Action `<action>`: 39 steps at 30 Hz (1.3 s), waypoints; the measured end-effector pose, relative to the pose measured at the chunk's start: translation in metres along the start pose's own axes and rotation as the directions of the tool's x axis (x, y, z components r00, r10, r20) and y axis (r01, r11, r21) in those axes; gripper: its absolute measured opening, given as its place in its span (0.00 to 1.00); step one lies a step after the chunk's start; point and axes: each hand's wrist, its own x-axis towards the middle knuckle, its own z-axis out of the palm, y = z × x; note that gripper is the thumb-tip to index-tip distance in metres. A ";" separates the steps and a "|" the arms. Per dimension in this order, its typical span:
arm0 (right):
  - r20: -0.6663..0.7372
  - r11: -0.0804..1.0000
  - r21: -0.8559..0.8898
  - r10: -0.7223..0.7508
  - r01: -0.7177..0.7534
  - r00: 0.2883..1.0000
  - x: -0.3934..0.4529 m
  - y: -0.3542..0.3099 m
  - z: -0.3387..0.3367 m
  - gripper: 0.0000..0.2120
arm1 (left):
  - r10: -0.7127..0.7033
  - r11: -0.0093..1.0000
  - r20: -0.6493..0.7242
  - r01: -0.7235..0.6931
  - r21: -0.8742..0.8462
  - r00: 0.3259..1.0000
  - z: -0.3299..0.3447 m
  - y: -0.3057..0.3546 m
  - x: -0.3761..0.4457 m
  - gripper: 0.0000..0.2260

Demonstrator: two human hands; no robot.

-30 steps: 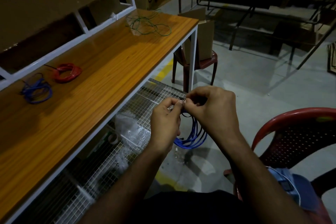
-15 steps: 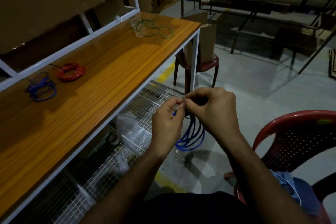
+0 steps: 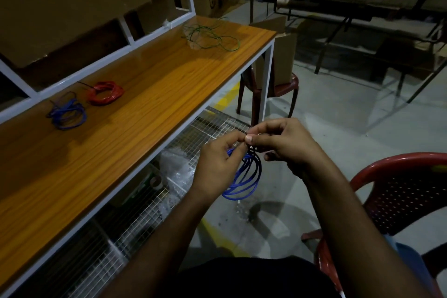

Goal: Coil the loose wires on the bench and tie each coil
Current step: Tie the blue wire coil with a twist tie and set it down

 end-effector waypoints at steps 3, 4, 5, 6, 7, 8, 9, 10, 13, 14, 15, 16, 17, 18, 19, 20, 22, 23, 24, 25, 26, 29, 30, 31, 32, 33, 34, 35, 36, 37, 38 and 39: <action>0.046 0.995 0.068 0.072 -0.075 0.996 0.004 -0.002 -0.002 0.04 | 0.044 0.997 -0.002 -0.043 0.064 0.999 -0.001 -0.003 0.000 0.07; 0.063 0.993 0.073 0.088 -0.093 0.994 0.005 -0.003 -0.002 0.04 | 0.055 0.995 -0.008 -0.054 0.084 0.998 -0.001 -0.003 0.000 0.07; 0.079 0.993 0.062 0.100 -0.105 0.992 0.007 -0.003 -0.002 0.04 | 0.066 0.993 -0.014 -0.064 0.102 0.998 -0.002 -0.003 0.001 0.07; 0.092 0.993 0.045 0.104 -0.108 0.990 0.008 -0.002 -0.002 0.03 | 0.070 0.992 -0.014 -0.068 0.110 0.997 -0.002 -0.003 0.001 0.07; 0.104 0.994 0.030 0.101 -0.104 0.989 0.009 -0.002 -0.002 0.03 | 0.066 0.993 -0.009 -0.064 0.104 0.998 -0.002 -0.004 0.001 0.07; 0.115 0.995 0.019 0.093 -0.095 0.989 0.010 -0.002 -0.001 0.04 | 0.058 0.994 -0.003 -0.057 0.091 0.998 -0.002 -0.005 0.001 0.07; 0.124 0.996 0.008 0.086 -0.088 0.989 0.011 -0.001 -0.001 0.04 | 0.051 0.995 0.002 -0.051 0.081 0.999 -0.002 -0.004 0.001 0.07; 0.131 0.997 -0.004 0.082 -0.082 0.988 0.012 -0.001 -0.001 0.04 | 0.048 0.996 0.004 -0.048 0.078 0.999 -0.003 -0.004 0.002 0.07; 0.142 0.997 -0.064 0.047 -0.038 0.989 0.015 0.000 -0.002 0.02 | -0.003 1.000 0.021 0.004 -0.007 1.000 -0.004 -0.001 0.006 0.07; 0.139 0.996 -0.090 0.022 -0.010 0.990 0.017 0.001 -0.002 0.03 | -0.055 0.995 0.038 0.058 -0.079 0.998 -0.003 0.000 0.007 0.07; 0.134 0.994 -0.107 -0.007 0.021 0.991 0.018 0.000 -0.001 0.03 | -0.117 0.978 0.064 0.126 -0.167 0.991 -0.002 0.000 0.007 0.07; 0.131 0.992 -0.114 -0.037 0.052 0.991 0.019 0.000 0.000 0.03 | -0.175 0.945 0.093 0.194 -0.264 0.980 -0.002 0.000 0.007 0.08; 0.135 0.990 -0.117 -0.059 0.075 0.989 0.020 0.000 0.001 0.03 | -0.219 0.900 0.123 0.250 -0.359 0.968 -0.002 -0.001 0.008 0.08; 0.146 0.990 -0.113 -0.066 0.082 0.987 0.022 0.000 0.001 0.03 | -0.247 0.855 0.149 0.287 -0.432 0.958 -0.002 -0.001 0.008 0.09; 0.164 0.993 -0.097 -0.055 0.071 0.985 0.024 0.000 0.001 0.03 | -0.258 0.824 0.168 0.307 -0.476 0.952 -0.002 -0.002 0.007 0.09; 0.182 0.996 -0.074 -0.032 0.046 0.983 0.026 0.000 0.000 0.03 | -0.258 0.810 0.182 0.315 -0.494 0.949 -0.002 -0.001 0.008 0.09; 0.196 1.000 -0.023 0.018 -0.014 0.980 0.032 0.000 -0.001 0.04 | -0.246 0.805 0.194 0.311 -0.505 0.950 -0.003 -0.001 0.009 0.08; 0.192 0.999 0.009 0.040 -0.043 0.981 0.034 0.001 0.000 0.05 | -0.236 0.807 0.193 0.302 -0.508 0.952 -0.004 -0.001 0.009 0.08; 0.184 0.997 0.045 0.056 -0.065 0.981 0.037 0.003 0.001 0.05 | -0.229 0.811 0.188 0.294 -0.506 0.955 -0.004 -0.002 0.009 0.08; 0.175 0.994 0.074 0.063 -0.077 0.983 0.039 0.005 0.004 0.06 | -0.225 0.818 0.182 0.288 -0.498 0.957 -0.005 -0.004 0.010 0.08; 0.165 0.994 0.083 0.057 -0.072 0.985 0.040 0.007 0.007 0.07 | -0.223 0.828 0.176 0.282 -0.485 0.959 -0.005 -0.006 0.010 0.07; 0.130 1.000 0.011 -0.005 0.003 0.992 0.044 0.011 0.014 0.10 | -0.248 0.841 0.129 0.280 -0.464 0.960 -0.005 -0.010 0.009 0.06; 0.112 1.000 -0.018 -0.020 0.022 0.994 0.046 0.011 0.015 0.10 | -0.271 0.836 0.108 0.290 -0.467 0.956 -0.005 -0.011 0.008 0.05; 0.098 0.999 -0.039 -0.029 0.033 0.995 0.047 0.011 0.017 0.10 | -0.293 0.828 0.090 0.300 -0.474 0.952 -0.004 -0.012 0.008 0.04; 0.094 0.998 -0.050 -0.033 0.038 0.995 0.049 0.010 0.018 0.10 | -0.308 0.820 0.079 0.306 -0.484 0.948 -0.004 -0.012 0.009 0.03; 0.094 0.998 -0.049 -0.031 0.036 0.995 0.050 0.010 0.020 0.10 | -0.311 0.813 0.072 0.305 -0.496 0.948 -0.003 -0.011 0.010 0.02; 0.093 0.999 -0.036 -0.026 0.029 0.995 0.052 0.010 0.021 0.11 | -0.307 0.808 0.064 0.296 -0.509 0.949 -0.003 -0.010 0.011 0.02; 0.090 1.000 -0.020 -0.020 0.022 0.996 0.054 0.010 0.023 0.11 | -0.303 0.805 0.055 0.286 -0.519 0.951 -0.004 -0.010 0.013 0.03; 0.086 1.000 -0.016 -0.018 0.020 0.996 0.055 0.010 0.024 0.11 | -0.302 0.806 0.049 0.282 -0.521 0.952 -0.005 -0.010 0.014 0.03; 0.079 0.999 -0.029 -0.021 0.024 0.997 0.056 0.009 0.025 0.11 | -0.302 0.808 0.050 0.283 -0.517 0.952 -0.006 -0.010 0.015 0.04; 0.068 0.998 -0.047 -0.028 0.031 0.997 0.058 0.008 0.026 0.11 | -0.299 0.810 0.060 0.287 -0.512 0.952 -0.006 -0.010 0.015 0.05; 0.047 0.998 -0.056 -0.035 0.038 0.998 0.060 0.007 0.026 0.11 | -0.294 0.809 0.075 0.290 -0.511 0.953 -0.007 -0.010 0.016 0.06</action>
